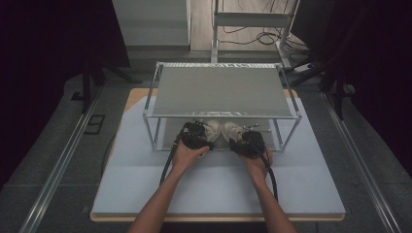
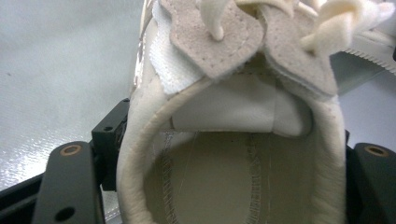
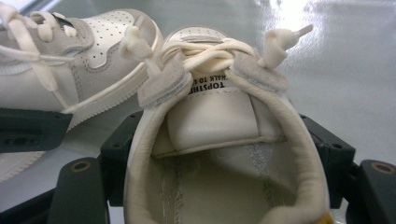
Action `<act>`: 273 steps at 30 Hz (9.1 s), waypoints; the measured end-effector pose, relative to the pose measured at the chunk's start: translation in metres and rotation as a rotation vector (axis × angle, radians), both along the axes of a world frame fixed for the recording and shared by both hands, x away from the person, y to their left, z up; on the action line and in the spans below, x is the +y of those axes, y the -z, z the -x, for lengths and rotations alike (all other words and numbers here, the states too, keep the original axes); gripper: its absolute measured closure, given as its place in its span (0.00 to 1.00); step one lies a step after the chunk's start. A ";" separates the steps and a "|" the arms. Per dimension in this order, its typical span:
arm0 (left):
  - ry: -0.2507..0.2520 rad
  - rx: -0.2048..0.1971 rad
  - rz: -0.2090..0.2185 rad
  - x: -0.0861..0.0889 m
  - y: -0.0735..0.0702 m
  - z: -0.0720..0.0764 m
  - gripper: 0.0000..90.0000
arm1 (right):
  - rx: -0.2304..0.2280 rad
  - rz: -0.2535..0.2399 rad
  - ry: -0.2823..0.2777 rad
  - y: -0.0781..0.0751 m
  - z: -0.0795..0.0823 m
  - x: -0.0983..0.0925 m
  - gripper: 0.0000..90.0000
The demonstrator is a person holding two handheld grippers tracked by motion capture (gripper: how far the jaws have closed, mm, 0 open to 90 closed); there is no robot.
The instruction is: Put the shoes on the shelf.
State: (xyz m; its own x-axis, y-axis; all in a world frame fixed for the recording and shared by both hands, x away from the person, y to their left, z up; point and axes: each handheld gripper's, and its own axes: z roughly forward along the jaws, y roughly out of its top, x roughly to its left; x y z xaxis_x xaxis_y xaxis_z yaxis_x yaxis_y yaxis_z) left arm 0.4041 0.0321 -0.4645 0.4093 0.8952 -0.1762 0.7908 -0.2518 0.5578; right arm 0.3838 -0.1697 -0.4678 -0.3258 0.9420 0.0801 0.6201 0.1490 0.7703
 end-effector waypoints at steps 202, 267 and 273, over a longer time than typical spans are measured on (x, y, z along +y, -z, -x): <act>0.207 -0.104 0.088 0.020 0.003 0.015 0.91 | -0.059 -0.008 -0.186 0.018 0.017 0.000 0.99; 0.198 -0.173 0.103 0.028 -0.002 0.024 0.66 | -0.083 -0.029 -0.197 0.007 0.016 -0.006 0.80; 0.181 -0.167 0.125 0.032 -0.003 0.042 0.63 | -0.091 -0.059 -0.200 0.006 0.028 -0.015 0.74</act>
